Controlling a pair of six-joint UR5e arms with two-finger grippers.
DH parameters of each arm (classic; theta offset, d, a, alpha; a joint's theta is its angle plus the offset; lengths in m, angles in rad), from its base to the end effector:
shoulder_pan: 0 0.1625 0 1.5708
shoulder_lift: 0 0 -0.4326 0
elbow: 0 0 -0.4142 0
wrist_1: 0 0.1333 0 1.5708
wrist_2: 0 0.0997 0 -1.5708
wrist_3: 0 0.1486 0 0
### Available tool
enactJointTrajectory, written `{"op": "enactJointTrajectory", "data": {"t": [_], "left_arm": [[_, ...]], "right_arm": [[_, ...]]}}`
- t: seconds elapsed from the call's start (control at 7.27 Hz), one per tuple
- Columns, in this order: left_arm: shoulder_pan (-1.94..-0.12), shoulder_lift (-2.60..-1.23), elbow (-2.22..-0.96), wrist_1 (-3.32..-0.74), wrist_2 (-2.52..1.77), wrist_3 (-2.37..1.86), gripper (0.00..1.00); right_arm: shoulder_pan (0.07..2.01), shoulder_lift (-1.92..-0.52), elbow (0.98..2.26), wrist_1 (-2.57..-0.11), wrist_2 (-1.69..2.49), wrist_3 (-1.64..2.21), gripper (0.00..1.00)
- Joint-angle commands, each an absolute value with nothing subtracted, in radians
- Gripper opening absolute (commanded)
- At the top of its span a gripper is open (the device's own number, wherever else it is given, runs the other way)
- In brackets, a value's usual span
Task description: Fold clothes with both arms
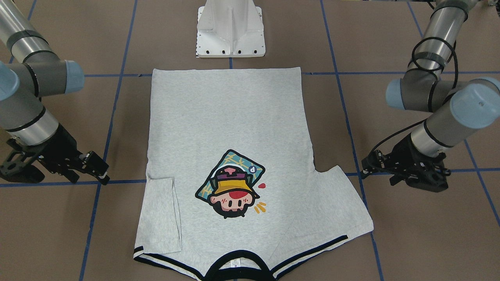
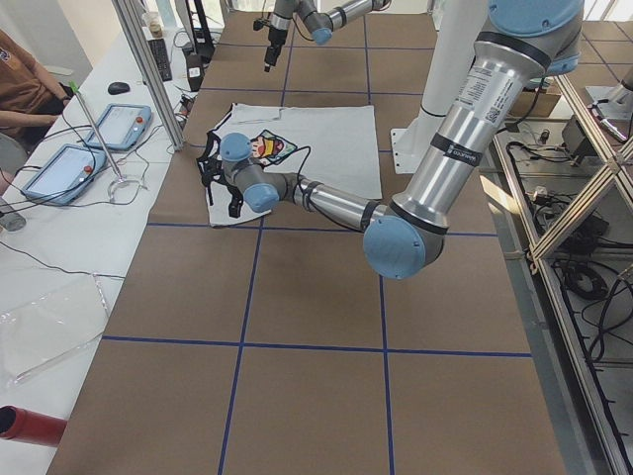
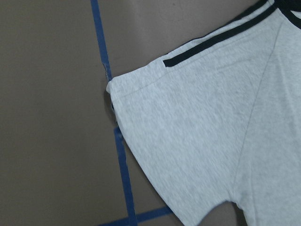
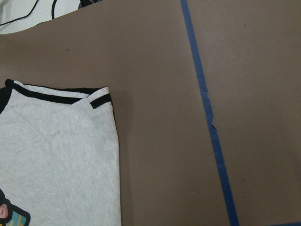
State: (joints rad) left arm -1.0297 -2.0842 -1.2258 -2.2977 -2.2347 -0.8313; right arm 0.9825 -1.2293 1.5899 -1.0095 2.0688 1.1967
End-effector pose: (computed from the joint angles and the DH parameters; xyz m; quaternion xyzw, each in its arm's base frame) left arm 0.3631 -0.6853 0.4653 0.1305 0.4866 0.0164 0.8637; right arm -0.3348 -0.6142 0.4234 0.0986 -0.4741 0.1554 0.8610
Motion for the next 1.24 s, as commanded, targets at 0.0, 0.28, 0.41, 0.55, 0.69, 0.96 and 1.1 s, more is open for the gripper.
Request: {"op": "enactJointTrajectory", "data": {"t": [0.0,0.28,0.41,0.55,0.69,0.96,1.1], "left_arm": [[-1.022,-2.23,-0.906,-2.526,-2.13,-0.96,0.88],[-1.02,-2.281,-0.828,-2.546,-2.125,-0.962,0.65],[-1.017,-2.283,-0.799,-2.571,-2.117,-0.962,0.6],[-1.016,-2.299,-0.758,-2.601,-2.108,-0.962,0.57],[-1.015,-2.318,-0.738,-2.602,-2.108,-0.962,0.49],[-1.005,-2.324,-0.723,-2.605,-2.085,-0.962,0.44],[-0.999,-2.324,-0.721,-2.605,-2.08,-0.962,0.44]], "right_arm": [[0.991,-1.327,1.67,-1.008,2.077,1.195,1.0],[0.991,-1.338,1.681,-1.006,2.072,1.198,1.0],[0.989,-1.348,1.698,-1.006,2.069,1.201,1.0],[0.988,-1.351,1.698,-1.008,2.069,1.201,1.0],[0.989,-1.351,1.698,-1.006,2.068,1.2,1.0],[0.989,-1.353,1.704,-1.008,2.068,1.2,1.0],[0.989,-1.353,1.704,-1.008,2.068,1.2,1.0]]}}
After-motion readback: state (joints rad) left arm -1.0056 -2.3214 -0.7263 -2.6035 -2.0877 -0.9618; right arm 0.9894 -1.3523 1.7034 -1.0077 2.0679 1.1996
